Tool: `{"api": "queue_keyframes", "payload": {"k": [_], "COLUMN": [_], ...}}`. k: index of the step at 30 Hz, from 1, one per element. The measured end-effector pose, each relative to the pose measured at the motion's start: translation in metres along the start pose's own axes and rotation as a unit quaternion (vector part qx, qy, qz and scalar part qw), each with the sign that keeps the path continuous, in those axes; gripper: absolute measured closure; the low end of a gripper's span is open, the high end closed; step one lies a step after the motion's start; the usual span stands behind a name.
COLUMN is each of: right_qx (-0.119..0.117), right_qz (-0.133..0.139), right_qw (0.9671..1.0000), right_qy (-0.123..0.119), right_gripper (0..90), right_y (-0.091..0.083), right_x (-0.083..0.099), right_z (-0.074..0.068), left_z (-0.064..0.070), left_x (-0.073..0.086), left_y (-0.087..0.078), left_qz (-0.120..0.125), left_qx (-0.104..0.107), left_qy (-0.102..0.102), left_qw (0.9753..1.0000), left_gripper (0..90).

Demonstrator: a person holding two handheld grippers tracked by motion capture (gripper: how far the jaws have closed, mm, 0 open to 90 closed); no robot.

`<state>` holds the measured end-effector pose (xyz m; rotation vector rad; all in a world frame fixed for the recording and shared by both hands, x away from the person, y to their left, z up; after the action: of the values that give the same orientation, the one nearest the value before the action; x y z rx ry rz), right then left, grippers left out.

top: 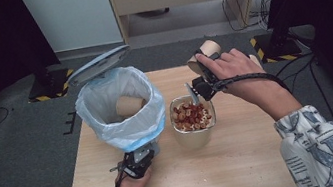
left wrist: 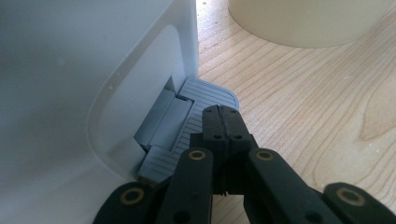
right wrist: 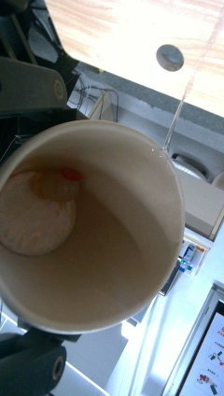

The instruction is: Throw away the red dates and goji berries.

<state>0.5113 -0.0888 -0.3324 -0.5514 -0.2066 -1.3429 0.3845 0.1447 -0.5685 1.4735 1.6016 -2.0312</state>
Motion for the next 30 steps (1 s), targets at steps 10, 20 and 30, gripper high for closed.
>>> {"api": "queue_keyframes", "payload": {"k": [10,20,30], "right_qx": [-0.010,-0.027,-0.050], "right_qz": [0.018,0.043,0.076], "right_qw": [0.9984,0.9920,0.9744], "right_qy": [0.052,0.116,0.206], "right_gripper": [33.1,33.1,33.1], "right_y": [0.001,0.005,0.006], "right_x": [-0.001,-0.003,-0.002], "right_z": [-0.004,-0.013,-0.016], "left_z": [0.001,0.000,0.001], "left_x": [0.000,0.000,0.000], "left_y": [0.000,0.000,0.000], "left_qz": [0.004,0.000,0.004], "left_qx": [0.001,0.000,0.002], "left_qy": [-0.004,0.000,-0.004], "left_qw": [1.0000,1.0000,1.0000], "left_gripper": [89.4,89.4,89.4]}}
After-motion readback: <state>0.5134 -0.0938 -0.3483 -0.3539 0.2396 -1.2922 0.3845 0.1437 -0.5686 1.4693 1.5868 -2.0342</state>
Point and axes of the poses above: each handheld gripper's, and its own axes: y roughly forward along the jaws, x roughly out of its underside, z roughly to its right, the point moved 7 cm from there along y, roughly forward along the jaws, and after that the axes turned 2 degrees about -y, right-handed, at the moved point
